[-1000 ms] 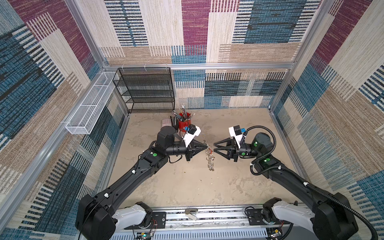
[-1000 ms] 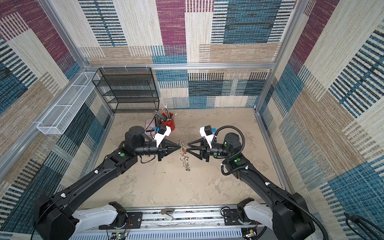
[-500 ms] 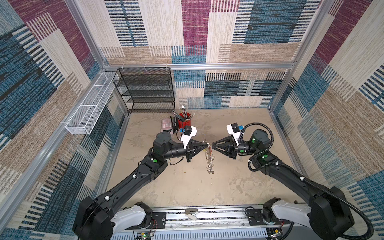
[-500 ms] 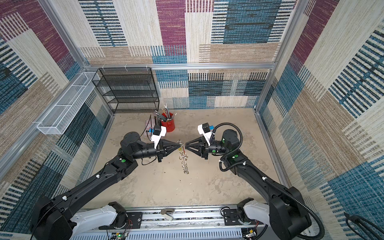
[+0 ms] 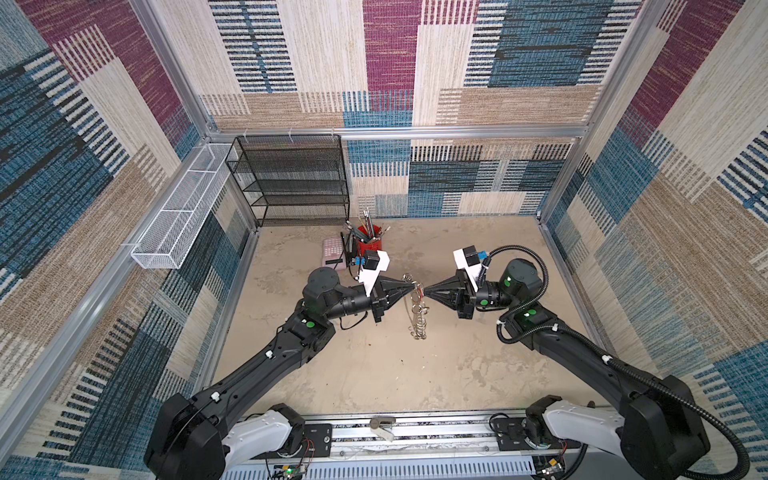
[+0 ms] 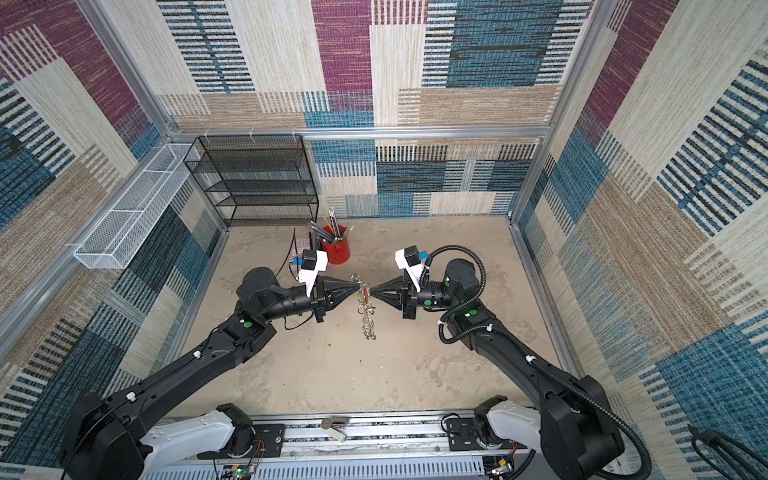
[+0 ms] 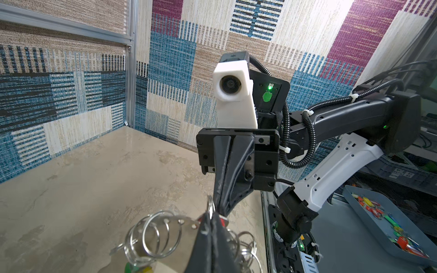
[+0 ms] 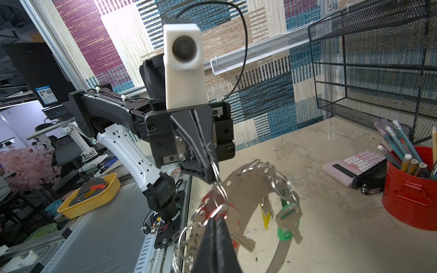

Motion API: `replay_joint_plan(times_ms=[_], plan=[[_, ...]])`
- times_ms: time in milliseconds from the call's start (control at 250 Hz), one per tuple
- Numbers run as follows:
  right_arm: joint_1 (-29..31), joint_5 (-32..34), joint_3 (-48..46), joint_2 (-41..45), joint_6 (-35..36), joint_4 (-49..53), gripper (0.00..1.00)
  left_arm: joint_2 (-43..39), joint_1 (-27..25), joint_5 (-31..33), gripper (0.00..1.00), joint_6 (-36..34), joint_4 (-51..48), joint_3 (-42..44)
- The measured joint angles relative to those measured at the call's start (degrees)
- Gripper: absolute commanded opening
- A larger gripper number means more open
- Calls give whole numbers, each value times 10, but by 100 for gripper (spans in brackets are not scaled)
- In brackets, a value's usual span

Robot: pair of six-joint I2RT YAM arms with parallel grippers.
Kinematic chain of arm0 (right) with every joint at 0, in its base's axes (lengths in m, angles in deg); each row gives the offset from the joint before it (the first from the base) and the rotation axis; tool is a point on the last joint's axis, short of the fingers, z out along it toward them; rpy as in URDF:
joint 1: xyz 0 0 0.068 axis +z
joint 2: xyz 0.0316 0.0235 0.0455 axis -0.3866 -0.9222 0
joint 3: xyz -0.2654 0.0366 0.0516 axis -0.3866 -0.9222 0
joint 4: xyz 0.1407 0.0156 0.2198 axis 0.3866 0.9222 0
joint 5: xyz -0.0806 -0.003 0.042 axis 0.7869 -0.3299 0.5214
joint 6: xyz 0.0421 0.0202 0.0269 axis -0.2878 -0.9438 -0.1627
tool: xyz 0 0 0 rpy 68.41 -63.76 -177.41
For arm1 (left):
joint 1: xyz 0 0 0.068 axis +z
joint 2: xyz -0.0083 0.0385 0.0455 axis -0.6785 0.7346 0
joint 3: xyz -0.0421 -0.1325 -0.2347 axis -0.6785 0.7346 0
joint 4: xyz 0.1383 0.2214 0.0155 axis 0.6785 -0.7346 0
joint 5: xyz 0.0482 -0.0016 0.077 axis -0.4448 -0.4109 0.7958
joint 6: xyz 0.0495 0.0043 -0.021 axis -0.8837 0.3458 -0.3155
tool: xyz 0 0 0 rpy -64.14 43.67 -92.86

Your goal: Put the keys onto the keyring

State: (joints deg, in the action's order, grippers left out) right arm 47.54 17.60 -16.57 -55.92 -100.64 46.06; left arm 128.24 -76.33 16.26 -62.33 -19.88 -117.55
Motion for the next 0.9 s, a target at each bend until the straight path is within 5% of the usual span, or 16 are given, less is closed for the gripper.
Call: replay_joint_plan(times_ms=[272,324,424,692,900], plan=[[2,5,-1,3,0,1,0,-5,0,2,0,0,0,5],[2,5,-1,4,0,2,17,-5,0,2,0,0,0,6],[3,9,-1,11,6,9,30,-1,0,2,0,1,0,6],[2,14,16,1,7,12,45,5,0,-5,0,8,8,6],[3,14,24,-14,6,11,44,9,-1,-16,0,10,24,6]])
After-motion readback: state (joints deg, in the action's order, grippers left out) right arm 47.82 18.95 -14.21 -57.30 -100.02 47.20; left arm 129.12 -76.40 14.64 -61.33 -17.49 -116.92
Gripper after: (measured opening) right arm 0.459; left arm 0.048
